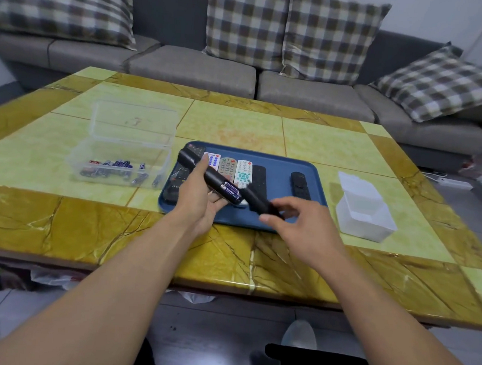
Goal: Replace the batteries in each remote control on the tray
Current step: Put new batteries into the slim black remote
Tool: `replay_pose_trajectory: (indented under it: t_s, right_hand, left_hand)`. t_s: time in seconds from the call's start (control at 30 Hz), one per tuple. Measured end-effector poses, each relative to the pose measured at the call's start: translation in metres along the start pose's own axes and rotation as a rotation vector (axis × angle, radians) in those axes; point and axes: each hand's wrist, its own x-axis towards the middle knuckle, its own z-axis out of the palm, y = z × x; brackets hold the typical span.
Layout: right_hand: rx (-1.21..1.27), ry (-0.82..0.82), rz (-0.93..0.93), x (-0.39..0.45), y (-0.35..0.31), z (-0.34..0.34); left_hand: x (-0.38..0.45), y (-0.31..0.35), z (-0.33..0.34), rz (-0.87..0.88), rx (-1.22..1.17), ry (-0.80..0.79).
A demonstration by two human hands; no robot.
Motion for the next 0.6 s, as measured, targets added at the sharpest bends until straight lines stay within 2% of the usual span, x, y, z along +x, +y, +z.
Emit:
replay_pose_trajectory:
  t_s: [0.1,0.23,0.4,0.5,0.6]
  right_hand:
    - [-0.05,0.173,-0.005,0.001,-0.013,0.006]
    - [-0.222,0.174,-0.035,0.002,-0.023,0.019]
    - [-0.226,0.203,-0.038,0.003,-0.026,0.023]
    - [-0.032,0.191,0.014,0.005,-0.022,0.025]
    - [0.384,0.133,0.14,0.007,-0.016,0.028]
  left_hand:
    - [-0.011,-0.01,0.009,-0.043,0.075,-0.147]
    - [-0.02,-0.028,0.023,0.031,0.214,-0.203]
    - [-0.02,-0.029,0.023,0.081,0.179,-0.219]
    - [-0.021,-0.025,0.023,0.09,0.194,-0.237]
    - [-0.022,-0.024,0.023,0.083,0.172,-0.261]
